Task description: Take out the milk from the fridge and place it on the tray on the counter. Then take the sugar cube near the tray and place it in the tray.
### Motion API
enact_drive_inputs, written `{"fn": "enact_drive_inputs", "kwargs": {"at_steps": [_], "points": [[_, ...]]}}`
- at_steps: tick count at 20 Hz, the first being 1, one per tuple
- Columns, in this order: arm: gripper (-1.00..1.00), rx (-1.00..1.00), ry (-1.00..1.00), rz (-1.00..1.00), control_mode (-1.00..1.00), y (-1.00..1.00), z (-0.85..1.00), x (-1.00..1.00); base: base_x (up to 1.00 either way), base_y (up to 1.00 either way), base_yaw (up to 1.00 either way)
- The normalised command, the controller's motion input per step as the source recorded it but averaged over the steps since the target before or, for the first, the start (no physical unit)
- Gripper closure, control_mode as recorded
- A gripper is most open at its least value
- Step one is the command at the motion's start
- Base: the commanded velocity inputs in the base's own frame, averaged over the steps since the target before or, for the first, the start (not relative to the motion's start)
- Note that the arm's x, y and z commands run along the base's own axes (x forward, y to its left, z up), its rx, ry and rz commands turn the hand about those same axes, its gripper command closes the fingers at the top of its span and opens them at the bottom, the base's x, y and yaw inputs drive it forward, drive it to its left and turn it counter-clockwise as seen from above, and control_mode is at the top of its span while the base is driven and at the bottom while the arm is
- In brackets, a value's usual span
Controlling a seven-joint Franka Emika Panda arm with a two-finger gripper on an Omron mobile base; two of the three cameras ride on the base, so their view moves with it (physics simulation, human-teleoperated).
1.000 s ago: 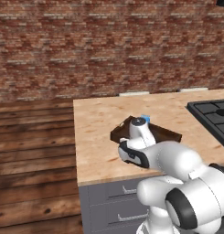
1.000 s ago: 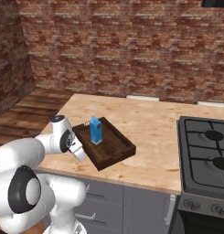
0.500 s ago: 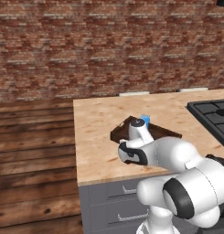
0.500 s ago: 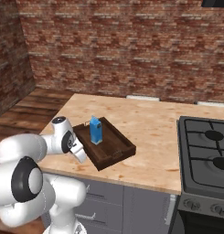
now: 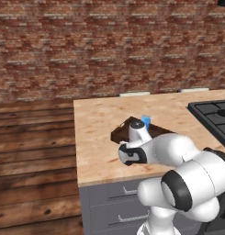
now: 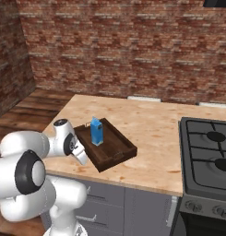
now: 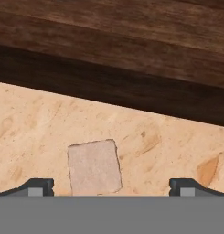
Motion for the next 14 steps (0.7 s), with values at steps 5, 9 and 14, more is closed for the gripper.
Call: {"fn": "enact_drive_inputs", "kwargs": {"at_steps": [5, 9, 14], "points": [[-1.0, 0.0, -0.01, 0.04, -1.0, -0.05, -0.17, 0.1, 0.0, 0.0, 0.0], [-1.0, 0.0, -0.04, 0.05, -1.0, 0.0, -0.12, 0.16, 0.0, 0.0, 0.0], [-1.0, 0.0, 0.0, 0.04, -1.0, 0.0, -0.17, 0.18, 0.0, 0.0, 0.0]]}}
